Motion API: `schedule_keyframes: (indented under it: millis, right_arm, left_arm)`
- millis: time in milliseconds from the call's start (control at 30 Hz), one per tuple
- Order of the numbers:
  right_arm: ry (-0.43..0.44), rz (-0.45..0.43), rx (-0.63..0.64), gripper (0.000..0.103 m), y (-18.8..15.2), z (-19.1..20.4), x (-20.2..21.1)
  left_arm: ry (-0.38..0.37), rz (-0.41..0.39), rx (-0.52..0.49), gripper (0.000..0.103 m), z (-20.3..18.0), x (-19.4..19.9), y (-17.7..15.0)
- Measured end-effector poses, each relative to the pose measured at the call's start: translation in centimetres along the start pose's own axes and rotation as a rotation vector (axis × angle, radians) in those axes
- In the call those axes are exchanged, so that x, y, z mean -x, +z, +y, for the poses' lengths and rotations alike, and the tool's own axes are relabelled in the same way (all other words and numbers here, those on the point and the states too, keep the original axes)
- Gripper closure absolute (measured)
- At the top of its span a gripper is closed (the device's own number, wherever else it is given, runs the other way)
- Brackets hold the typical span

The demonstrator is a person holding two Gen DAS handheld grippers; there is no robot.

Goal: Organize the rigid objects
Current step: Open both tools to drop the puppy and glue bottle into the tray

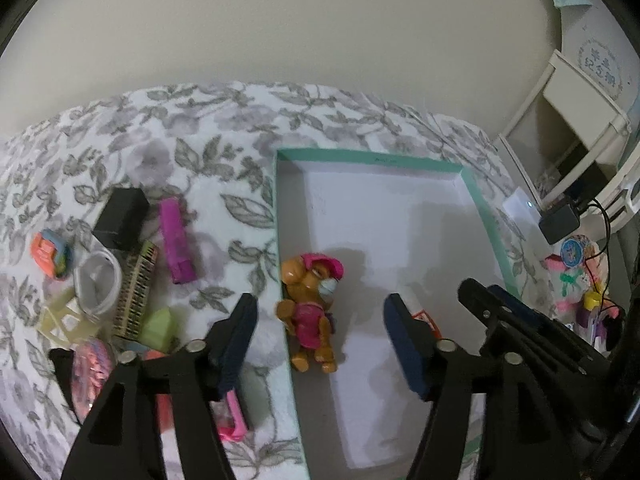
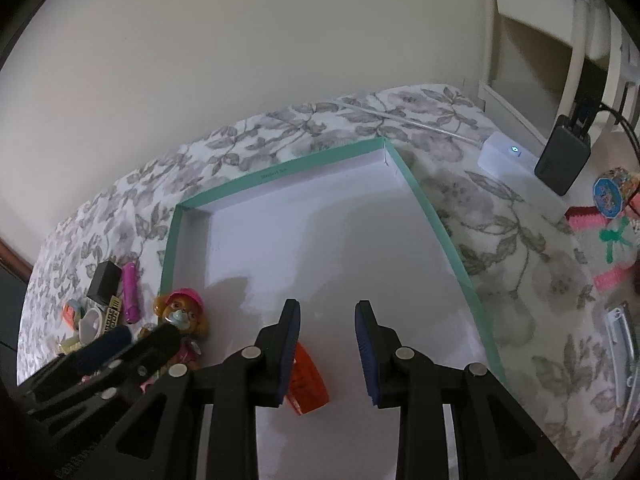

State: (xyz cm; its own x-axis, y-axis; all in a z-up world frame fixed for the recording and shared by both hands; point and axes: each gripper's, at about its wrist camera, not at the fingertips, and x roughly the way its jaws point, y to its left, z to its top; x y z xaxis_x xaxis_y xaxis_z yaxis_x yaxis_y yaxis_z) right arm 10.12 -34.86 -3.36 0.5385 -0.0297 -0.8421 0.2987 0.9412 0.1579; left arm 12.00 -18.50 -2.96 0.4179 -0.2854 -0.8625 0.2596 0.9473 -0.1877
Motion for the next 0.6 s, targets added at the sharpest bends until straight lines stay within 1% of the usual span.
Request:
schedule_keyframes:
  millis: [33,100,200,267,333,367,400,467,600]
  right_arm:
    - [-0.009,0.002,0.004,0.072,0.1,0.1,0.1]
    - [-0.020,0.003,0.008,0.072,0.2,0.2,0.3]
    - [-0.031,0.007,0.008,0.067,0.3,0.2,0.5]
    - [-0.039,0.002,0.007,0.052,0.4,0.2,0.6]
    - [-0.045,-0.005,0.010,0.045,0.4,0.3,0.8]
    - [-0.046,-0.007,0.012,0.043,0.5,0.3,0.8]
    - [-0.046,-0.009,0.016,0.041,0.5,0.4,0.9]
    - [-0.046,-0.015,0.028,0.035,0.5,0.6,1.0]
    - [-0.057,-0.019,0.051,0.030,0.5,1.0,1.0]
  left_arm:
    - [0.005,-0.007,0.004,0.023,0.2,0.2,0.1]
    - [0.016,-0.017,0.019,0.023,0.7,0.5,0.4]
    - [0.033,-0.020,0.058,0.022,1.9,0.6,0.6]
    - [0.038,-0.022,0.078,0.022,2.6,0.7,0.7]
    - [0.044,-0.024,0.099,0.020,3.2,0.8,0.8]
    - [0.046,-0.025,0.108,0.019,3.5,0.8,0.9]
    - [0.046,-0.026,0.117,0.016,3.8,0.8,0.9]
    - [0.047,-0.028,0.132,0.015,4.3,0.9,0.9]
    - [0.057,-0.023,0.158,0.015,5.2,1.1,1.1]
